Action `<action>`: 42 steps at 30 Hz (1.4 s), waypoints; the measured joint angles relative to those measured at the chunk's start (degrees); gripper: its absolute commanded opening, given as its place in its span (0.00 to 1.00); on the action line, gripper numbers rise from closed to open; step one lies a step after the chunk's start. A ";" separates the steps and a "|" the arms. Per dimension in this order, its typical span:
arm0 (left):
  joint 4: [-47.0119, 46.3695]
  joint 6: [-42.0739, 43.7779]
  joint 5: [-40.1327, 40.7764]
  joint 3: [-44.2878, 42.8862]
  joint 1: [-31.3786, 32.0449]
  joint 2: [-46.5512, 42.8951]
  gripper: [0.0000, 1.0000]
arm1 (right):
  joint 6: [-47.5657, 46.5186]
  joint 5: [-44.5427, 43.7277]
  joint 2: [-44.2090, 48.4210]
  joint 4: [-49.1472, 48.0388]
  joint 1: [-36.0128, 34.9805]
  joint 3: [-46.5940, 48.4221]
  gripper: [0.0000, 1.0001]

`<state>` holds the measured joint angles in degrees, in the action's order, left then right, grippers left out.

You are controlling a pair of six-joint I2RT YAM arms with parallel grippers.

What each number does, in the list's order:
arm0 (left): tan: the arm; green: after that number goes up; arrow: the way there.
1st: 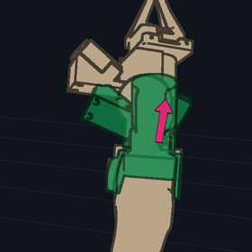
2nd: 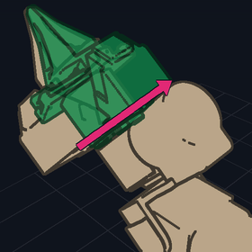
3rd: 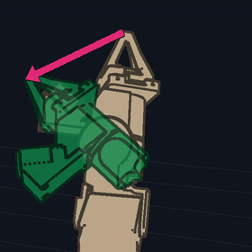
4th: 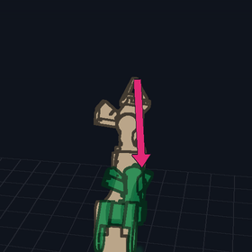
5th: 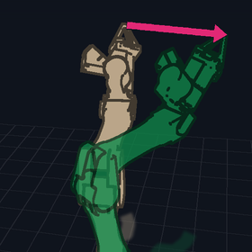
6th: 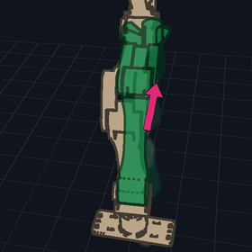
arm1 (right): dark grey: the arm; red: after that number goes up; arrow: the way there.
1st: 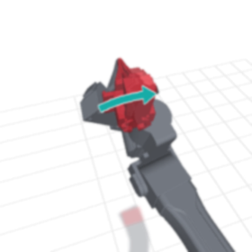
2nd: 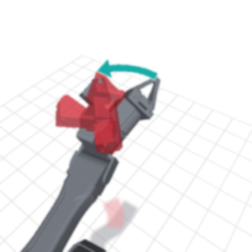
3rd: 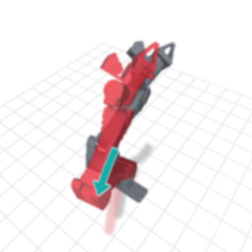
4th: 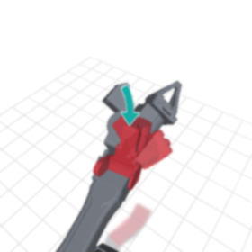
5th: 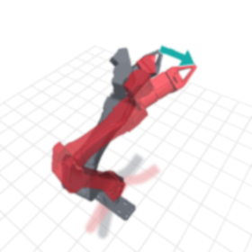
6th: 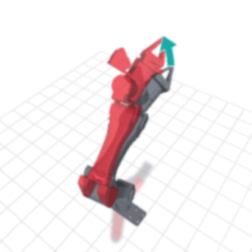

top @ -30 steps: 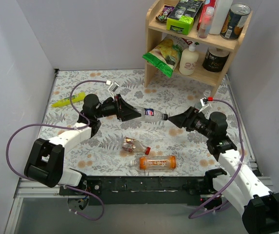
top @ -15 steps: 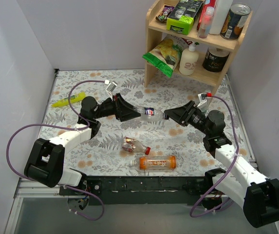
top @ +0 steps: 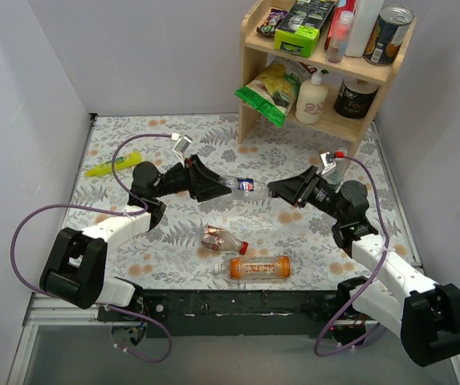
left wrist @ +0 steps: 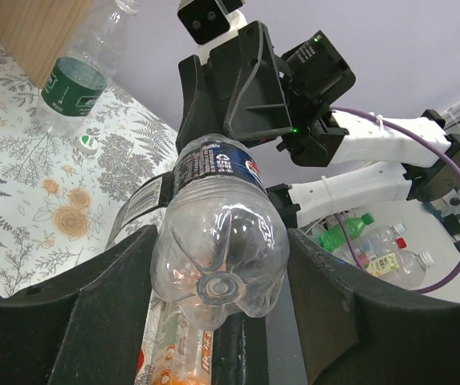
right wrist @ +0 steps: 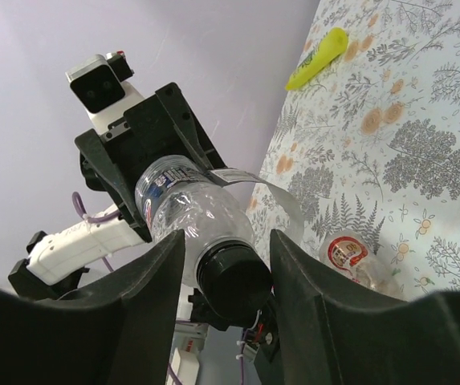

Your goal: Unscrew the bottle caps

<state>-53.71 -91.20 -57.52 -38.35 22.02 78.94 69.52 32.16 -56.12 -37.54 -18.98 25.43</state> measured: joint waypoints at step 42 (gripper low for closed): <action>-17.66 -9.46 0.96 5.01 1.03 2.05 0.00 | 1.64 1.90 1.31 -0.72 -0.66 0.48 0.53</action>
<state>-71.37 -100.66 -56.55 -33.34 23.05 80.99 71.16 34.06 -54.81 -38.26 -19.64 25.91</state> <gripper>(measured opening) 0.596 0.538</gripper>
